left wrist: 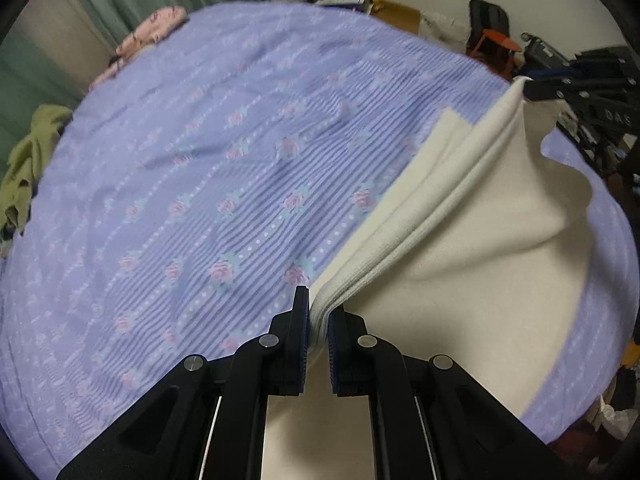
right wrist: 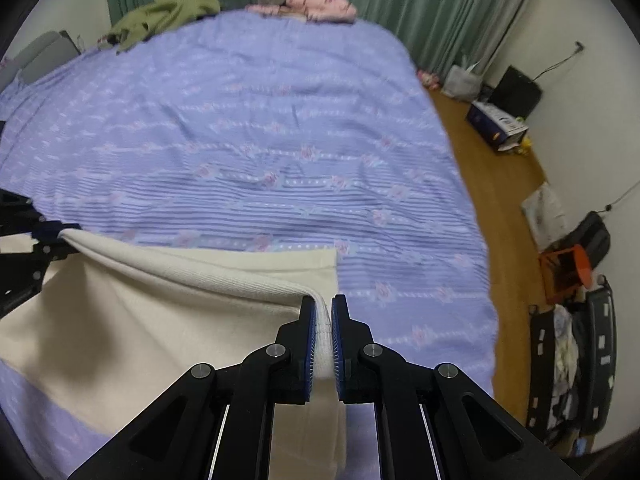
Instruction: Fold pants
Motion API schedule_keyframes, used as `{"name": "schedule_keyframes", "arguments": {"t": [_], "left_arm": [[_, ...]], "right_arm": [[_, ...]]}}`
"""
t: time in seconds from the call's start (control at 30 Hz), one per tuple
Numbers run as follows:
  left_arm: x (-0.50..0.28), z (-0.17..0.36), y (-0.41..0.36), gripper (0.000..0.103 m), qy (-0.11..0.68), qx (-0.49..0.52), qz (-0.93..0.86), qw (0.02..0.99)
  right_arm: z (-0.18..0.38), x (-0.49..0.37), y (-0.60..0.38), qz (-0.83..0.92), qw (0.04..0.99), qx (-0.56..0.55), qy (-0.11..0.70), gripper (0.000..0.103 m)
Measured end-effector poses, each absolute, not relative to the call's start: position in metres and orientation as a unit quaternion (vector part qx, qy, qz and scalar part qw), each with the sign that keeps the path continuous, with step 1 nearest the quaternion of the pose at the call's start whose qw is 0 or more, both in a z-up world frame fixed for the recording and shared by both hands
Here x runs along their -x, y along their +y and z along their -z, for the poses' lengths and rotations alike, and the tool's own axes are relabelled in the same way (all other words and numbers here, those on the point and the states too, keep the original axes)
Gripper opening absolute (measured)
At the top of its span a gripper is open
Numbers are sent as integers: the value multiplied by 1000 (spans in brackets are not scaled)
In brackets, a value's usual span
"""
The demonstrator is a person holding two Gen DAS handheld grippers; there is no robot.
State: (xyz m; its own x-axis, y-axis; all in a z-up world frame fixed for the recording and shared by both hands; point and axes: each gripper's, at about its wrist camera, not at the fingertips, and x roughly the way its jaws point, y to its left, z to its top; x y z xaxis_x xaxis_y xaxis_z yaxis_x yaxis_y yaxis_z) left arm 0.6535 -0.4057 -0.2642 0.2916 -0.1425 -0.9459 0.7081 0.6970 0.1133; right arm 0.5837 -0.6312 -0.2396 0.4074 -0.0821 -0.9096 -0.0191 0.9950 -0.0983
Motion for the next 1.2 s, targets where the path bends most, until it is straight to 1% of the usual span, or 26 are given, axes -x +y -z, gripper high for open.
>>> {"name": "schedule_keyframes", "arguments": {"t": [0.1, 0.13, 0.17, 0.2, 0.23, 0.37, 0.4, 0.43, 0.47, 0.5, 0.53, 0.6, 0.67, 0.7, 0.77, 0.8, 0.87, 0.93, 1.1, 1.2], "left_arm": [[-668, 290, -412, 10, 542, -276, 274, 744], [-671, 296, -412, 10, 547, -274, 273, 742], [-674, 302, -411, 10, 553, -270, 272, 740], [-677, 308, -410, 10, 558, -264, 272, 738], [-679, 310, -410, 10, 559, -261, 271, 739], [-684, 315, -410, 12, 561, -248, 268, 743], [-685, 313, -410, 17, 558, -247, 263, 747], [-684, 309, -412, 23, 552, -248, 257, 754], [-683, 303, -412, 28, 542, -248, 254, 762], [-680, 294, -411, 44, 528, -245, 251, 774], [-674, 281, -410, 56, 509, -240, 247, 789], [-656, 251, -402, 62, 475, -209, 245, 819], [-640, 229, -393, 65, 465, -184, 248, 830], [-629, 218, -388, 67, 460, -172, 247, 835], [-604, 196, -376, 70, 451, -155, 239, 846], [-590, 186, -368, 72, 447, -147, 236, 850], [-556, 162, -353, 73, 438, -130, 233, 858], [-524, 144, -339, 77, 430, -117, 225, 866], [-450, 100, -284, 78, 408, -96, 205, 884], [-406, 78, -245, 83, 404, -70, 188, 892]], "right_arm": [[268, -611, -634, 13, 829, 58, 555, 9], [273, -618, -635, 13, 829, 59, 556, 13], [277, -625, -639, 17, 830, 57, 554, 27], [279, -629, -643, 34, 834, 55, 549, 32], [277, -629, -649, 56, 837, 54, 541, 40], [262, -611, -671, 72, 855, 4, 514, 42], [259, -601, -672, 75, 857, 2, 510, 42], [257, -592, -672, 74, 857, 4, 509, 42], [257, -582, -670, 72, 856, 6, 511, 42], [257, -571, -667, 74, 855, 11, 514, 42], [257, -562, -664, 76, 854, 15, 515, 42], [251, -539, -654, 72, 856, 12, 512, 42], [240, -519, -644, 63, 862, -4, 504, 42], [235, -512, -640, 61, 864, -11, 499, 44], [216, -488, -625, 56, 872, -28, 485, 62], [209, -480, -618, 54, 876, -33, 478, 63], [191, -459, -602, 44, 884, -39, 465, 64], [169, -434, -579, 34, 891, -33, 451, 64], [123, -372, -524, 3, 909, -17, 417, 64], [99, -334, -494, -9, 917, -8, 398, 70]]}}
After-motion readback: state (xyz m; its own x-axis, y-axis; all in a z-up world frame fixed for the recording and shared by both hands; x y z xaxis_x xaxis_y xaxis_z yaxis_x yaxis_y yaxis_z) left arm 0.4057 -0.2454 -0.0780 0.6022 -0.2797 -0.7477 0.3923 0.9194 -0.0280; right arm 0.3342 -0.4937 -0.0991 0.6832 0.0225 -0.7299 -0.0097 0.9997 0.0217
